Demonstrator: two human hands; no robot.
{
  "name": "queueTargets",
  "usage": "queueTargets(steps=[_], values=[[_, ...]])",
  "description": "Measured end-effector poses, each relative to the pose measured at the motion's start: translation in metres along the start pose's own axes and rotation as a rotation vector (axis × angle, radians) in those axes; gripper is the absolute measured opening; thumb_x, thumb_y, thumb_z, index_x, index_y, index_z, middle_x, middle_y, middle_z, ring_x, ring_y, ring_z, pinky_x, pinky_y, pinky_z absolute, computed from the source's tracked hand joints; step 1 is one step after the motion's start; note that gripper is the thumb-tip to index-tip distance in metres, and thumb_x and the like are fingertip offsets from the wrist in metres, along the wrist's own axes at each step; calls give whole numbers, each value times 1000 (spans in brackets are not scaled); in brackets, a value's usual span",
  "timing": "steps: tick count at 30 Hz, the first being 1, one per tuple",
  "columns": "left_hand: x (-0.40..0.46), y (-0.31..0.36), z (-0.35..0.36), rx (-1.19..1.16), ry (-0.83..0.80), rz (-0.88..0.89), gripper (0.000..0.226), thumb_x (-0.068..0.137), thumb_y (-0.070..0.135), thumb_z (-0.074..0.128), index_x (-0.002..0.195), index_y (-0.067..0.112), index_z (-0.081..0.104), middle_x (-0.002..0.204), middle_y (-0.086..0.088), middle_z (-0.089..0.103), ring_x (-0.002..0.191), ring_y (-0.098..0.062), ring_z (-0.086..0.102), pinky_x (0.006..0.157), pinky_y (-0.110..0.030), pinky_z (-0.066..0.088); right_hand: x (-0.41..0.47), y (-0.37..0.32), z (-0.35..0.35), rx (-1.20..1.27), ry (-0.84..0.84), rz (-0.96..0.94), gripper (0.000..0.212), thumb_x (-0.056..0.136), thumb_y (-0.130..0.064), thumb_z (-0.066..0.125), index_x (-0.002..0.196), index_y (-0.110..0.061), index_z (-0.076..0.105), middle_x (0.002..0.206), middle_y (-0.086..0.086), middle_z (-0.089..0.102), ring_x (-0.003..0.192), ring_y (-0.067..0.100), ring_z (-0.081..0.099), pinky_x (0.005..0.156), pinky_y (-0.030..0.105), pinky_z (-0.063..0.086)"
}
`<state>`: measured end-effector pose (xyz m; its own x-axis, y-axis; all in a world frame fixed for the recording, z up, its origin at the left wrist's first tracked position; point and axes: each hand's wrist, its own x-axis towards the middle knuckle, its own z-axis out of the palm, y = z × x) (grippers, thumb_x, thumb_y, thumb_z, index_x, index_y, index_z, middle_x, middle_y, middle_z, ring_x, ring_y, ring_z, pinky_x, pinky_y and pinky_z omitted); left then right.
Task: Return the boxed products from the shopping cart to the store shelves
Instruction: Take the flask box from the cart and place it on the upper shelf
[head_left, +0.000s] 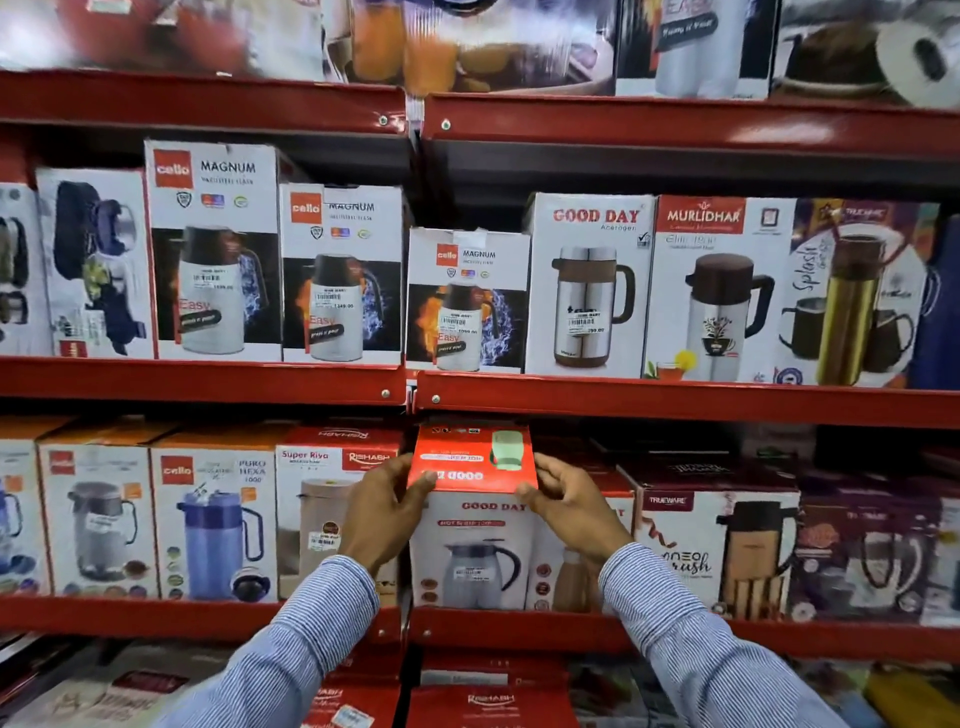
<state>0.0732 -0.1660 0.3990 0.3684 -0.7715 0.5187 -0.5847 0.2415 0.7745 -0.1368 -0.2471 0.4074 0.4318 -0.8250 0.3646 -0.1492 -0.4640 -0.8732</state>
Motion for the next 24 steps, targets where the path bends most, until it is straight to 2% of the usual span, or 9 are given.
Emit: queueTargets(steps=[3,6,9,11,13,15,18,21,24], values=[[11,-4,9,57,57,28,46,90,32,66,132,18,56,125,-1,70,104,-11,67,90,-27,54,16,3,-3,-75,-6,0,40,88,-6,63,109,-40,55,98,-26,68,99,-10,64,72,3,48],[17,-6,15,183,100,85,43,89,29,67,130,18,59,125,-4,70,103,-13,67,82,-19,54,30,5,-1,-139,1,15,37,88,-16,64,123,-28,57,113,-13,67,115,7,60,85,13,48],[20,-9,22,220,111,92,40,89,23,67,128,18,60,119,-7,73,100,-17,71,83,-23,56,39,5,0,-210,1,35,46,87,-27,66,130,-19,54,123,-5,66,118,14,59,101,35,48],[21,-11,28,249,96,89,47,87,23,69,132,17,57,122,-7,71,105,-19,70,86,-22,52,40,6,1,-251,-12,44,55,83,-34,69,132,-17,50,115,-18,63,105,1,59,93,23,50],[21,-12,33,269,74,92,56,85,24,71,138,15,53,131,-6,66,116,-21,65,96,-25,49,40,6,3,-265,-37,47,73,80,-37,73,141,-17,39,110,-23,56,97,-6,54,83,9,42],[19,-13,35,274,45,70,63,85,26,71,142,15,47,141,-6,59,127,-21,57,106,-32,46,38,9,6,-255,-54,53,84,77,-37,75,145,-16,31,117,-13,57,110,4,55,92,18,41],[10,-12,37,290,23,44,70,86,30,70,148,18,37,151,-7,47,138,-22,46,113,-35,38,24,12,9,-241,-35,24,85,79,-38,73,148,-20,26,126,-12,51,126,13,50,99,25,40],[-16,-12,43,391,6,85,76,89,39,63,153,28,23,166,-4,17,151,-22,22,120,-38,26,-4,27,8,-461,11,-113,91,84,-49,62,153,-23,7,157,-10,20,147,14,18,117,30,20],[-61,-13,55,525,3,226,76,90,46,53,154,34,13,168,-2,4,154,-23,11,124,-44,21,-42,54,2,-795,21,-247,88,89,-52,49,152,-25,-6,162,-5,-15,150,15,-9,122,33,3]])
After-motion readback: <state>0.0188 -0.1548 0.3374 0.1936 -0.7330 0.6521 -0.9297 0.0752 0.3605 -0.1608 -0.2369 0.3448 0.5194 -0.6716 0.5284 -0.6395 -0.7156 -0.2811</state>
